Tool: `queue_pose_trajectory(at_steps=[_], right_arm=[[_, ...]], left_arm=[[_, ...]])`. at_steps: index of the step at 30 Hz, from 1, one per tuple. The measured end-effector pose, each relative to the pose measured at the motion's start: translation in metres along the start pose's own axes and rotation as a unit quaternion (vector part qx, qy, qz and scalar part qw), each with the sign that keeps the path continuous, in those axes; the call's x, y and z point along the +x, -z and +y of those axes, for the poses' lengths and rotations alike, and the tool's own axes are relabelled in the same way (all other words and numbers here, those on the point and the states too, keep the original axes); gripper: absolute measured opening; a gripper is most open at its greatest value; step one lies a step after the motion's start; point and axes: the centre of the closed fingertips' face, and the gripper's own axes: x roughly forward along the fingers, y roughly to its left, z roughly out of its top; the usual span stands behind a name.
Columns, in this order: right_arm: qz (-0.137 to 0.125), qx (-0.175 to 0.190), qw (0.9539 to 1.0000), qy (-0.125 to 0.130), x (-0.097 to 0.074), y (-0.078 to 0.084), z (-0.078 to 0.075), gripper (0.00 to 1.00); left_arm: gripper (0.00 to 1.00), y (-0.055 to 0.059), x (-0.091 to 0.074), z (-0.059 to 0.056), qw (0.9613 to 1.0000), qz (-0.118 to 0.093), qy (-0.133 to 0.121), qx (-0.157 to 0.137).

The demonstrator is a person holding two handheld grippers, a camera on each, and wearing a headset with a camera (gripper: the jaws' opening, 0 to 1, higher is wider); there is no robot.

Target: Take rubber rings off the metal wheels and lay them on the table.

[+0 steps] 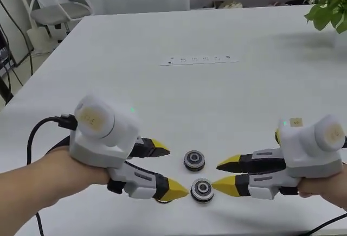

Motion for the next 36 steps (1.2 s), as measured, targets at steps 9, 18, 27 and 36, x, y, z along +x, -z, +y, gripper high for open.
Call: queue_pose_trajectory(at_steps=[9,18,27,36], right_arm=[[0.01,-0.004,0.9999,-0.003,0.002,0.009,0.0,0.26],[0.017,-0.008,0.9998,-0.003,0.005,0.017,0.002,0.26],[0.02,-0.007,0.9998,-0.004,0.006,0.022,0.006,0.26],[0.018,-0.005,0.9998,-0.003,0.005,0.023,0.007,0.26]], left_arm=[[0.48,0.003,0.01,-0.001,0.9999,0.007,0.009,-0.003],[0.45,0.005,0.019,-0.002,0.9998,0.014,0.016,-0.008],[0.42,-0.001,0.032,-0.006,0.9996,0.012,0.023,-0.013],[0.39,0.004,0.039,-0.009,0.9993,0.022,0.029,-0.007]])
